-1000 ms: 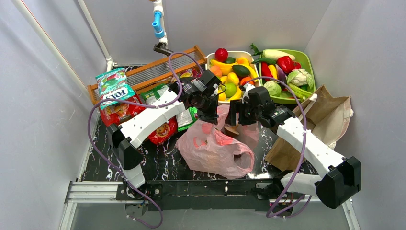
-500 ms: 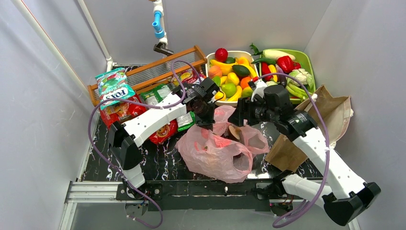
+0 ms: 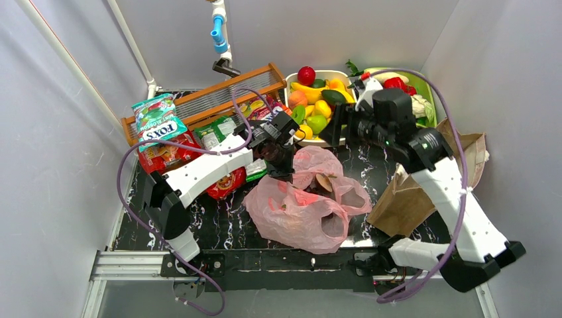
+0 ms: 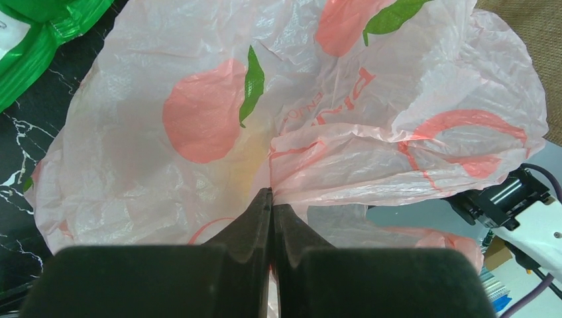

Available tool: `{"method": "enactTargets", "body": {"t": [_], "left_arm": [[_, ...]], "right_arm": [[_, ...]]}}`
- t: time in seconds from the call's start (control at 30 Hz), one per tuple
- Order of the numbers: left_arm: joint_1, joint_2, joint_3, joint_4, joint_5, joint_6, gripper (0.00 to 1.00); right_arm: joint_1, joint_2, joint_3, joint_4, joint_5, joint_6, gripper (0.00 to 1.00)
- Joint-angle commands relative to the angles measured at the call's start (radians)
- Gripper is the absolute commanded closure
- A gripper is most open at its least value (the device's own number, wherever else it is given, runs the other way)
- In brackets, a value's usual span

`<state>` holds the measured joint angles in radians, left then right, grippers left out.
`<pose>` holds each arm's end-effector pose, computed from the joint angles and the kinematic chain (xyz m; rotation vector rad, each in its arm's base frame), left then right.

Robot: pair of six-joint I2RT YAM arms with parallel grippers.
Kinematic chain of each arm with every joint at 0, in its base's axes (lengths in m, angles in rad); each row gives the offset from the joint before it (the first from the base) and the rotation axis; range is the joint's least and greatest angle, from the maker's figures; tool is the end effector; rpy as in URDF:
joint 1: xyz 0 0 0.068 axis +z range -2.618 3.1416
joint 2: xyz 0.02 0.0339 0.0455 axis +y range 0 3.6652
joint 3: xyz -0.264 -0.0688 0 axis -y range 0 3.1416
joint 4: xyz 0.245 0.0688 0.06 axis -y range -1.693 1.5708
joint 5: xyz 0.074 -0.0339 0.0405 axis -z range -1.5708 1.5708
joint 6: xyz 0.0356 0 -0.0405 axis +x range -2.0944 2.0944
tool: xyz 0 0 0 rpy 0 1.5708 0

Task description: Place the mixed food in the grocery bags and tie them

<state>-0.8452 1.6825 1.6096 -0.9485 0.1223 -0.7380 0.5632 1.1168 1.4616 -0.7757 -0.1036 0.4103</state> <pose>0.2325 -0.2686 0.3246 0.1956 2.7560 -0.6728 0.1789 0.1173 0.4443 -0.2271 2.0621 0.7166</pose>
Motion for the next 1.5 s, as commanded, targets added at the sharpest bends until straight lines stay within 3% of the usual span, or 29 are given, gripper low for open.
{"method": "enactTargets", "body": {"t": [0.0, 0.17, 0.3, 0.77, 1.17, 1.47], "left_arm": [[0.007, -0.088, -0.04, -0.001, 0.012, -0.018, 1.0], [0.008, -0.133, -0.107, 0.016, 0.005, -0.035, 1.0], [0.007, -0.154, -0.136, 0.019, 0.005, -0.044, 1.0], [0.008, -0.157, -0.162, 0.031, 0.005, -0.045, 1.0], [0.008, -0.145, -0.161, 0.058, 0.013, -0.032, 1.0], [0.008, -0.142, -0.187, 0.073, 0.024, -0.034, 1.0]], "right_arm": [[-0.018, 0.152, 0.185, -0.088, 0.191, -0.035, 0.21], [-0.093, 0.312, 0.344, -0.152, 0.245, -0.057, 0.18], [-0.216, 0.439, 0.445, -0.216, 0.198, -0.036, 0.11], [-0.437, 0.78, 0.722, -0.425, 0.265, 0.092, 0.09], [-0.589, 0.914, 0.696, -0.38, 0.16, 0.181, 0.08], [-0.614, 0.992, 0.712, -0.357, 0.153, 0.197, 0.07]]}}
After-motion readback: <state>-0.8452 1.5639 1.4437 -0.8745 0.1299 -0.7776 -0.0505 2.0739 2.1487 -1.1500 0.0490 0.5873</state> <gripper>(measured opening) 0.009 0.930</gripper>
